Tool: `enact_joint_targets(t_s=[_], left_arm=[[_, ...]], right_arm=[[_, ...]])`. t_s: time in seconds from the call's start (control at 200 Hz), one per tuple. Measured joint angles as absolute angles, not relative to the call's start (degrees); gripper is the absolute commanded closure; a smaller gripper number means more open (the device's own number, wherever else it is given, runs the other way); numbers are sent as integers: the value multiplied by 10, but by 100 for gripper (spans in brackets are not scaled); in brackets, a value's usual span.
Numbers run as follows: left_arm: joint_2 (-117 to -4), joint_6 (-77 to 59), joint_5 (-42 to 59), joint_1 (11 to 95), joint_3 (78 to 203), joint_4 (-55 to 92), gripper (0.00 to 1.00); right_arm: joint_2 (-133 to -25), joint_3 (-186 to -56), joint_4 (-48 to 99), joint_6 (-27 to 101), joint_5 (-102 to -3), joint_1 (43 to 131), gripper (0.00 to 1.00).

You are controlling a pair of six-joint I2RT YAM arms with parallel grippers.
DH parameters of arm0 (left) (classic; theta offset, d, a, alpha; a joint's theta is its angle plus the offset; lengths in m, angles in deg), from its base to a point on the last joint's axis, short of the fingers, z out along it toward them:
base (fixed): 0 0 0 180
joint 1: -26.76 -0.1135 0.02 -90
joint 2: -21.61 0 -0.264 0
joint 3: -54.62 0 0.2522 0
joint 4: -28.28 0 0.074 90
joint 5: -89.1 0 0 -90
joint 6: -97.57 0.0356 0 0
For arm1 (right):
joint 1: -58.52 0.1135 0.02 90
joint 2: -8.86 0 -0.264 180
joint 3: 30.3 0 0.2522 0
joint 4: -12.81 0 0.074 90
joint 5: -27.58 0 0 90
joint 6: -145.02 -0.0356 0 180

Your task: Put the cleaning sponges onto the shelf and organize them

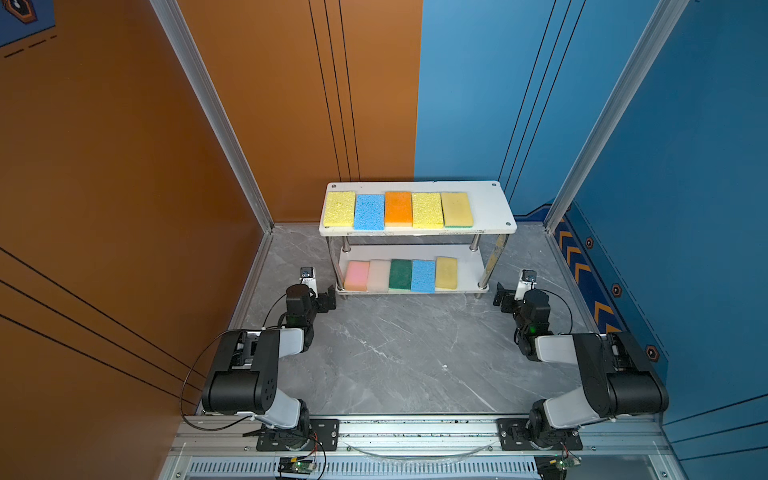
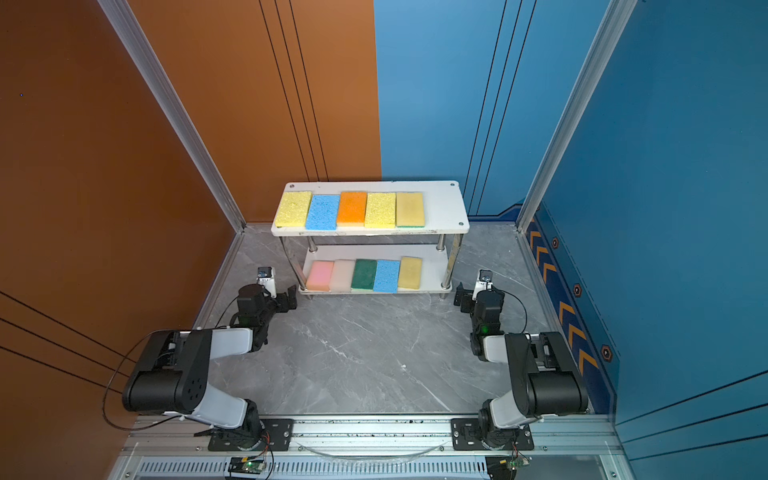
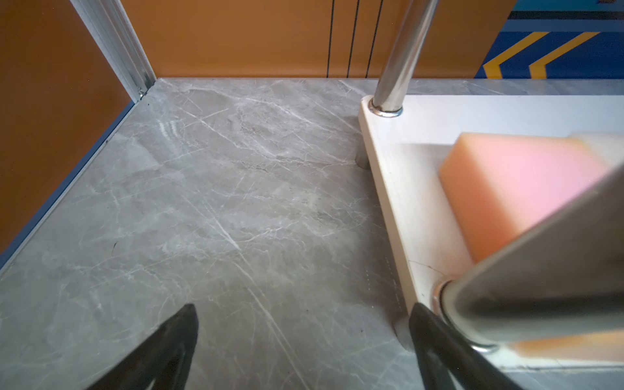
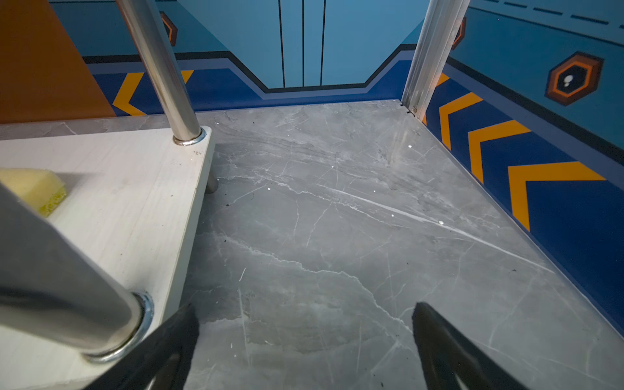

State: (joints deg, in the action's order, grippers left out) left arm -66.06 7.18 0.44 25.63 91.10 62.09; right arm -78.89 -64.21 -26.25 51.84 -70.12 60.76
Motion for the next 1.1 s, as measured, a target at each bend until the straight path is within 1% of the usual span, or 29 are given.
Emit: enact_joint_targets(t_s=[0.23, 0.405, 0.641, 0.836, 0.966, 1.096], left_arm=[[-677, 75, 11, 256, 882, 679, 2], [-677, 67, -8, 253, 883, 687, 2], [-677, 67, -24, 257, 883, 688, 2], [-677, 67, -29, 257, 883, 688, 2], [-677, 67, -31, 257, 883, 688, 2], [-677, 67, -33, 257, 883, 688, 2]], right_arm=[[-792, -624, -298, 518, -701, 608, 1], [-792, -589, -355, 519, -700, 608, 0], [-819, -524, -472, 524, -701, 616, 0], [-821, -516, -516, 538, -701, 631, 0], [-822, -525, -511, 540, -711, 631, 0], [-812, -576, -436, 540, -713, 630, 0]])
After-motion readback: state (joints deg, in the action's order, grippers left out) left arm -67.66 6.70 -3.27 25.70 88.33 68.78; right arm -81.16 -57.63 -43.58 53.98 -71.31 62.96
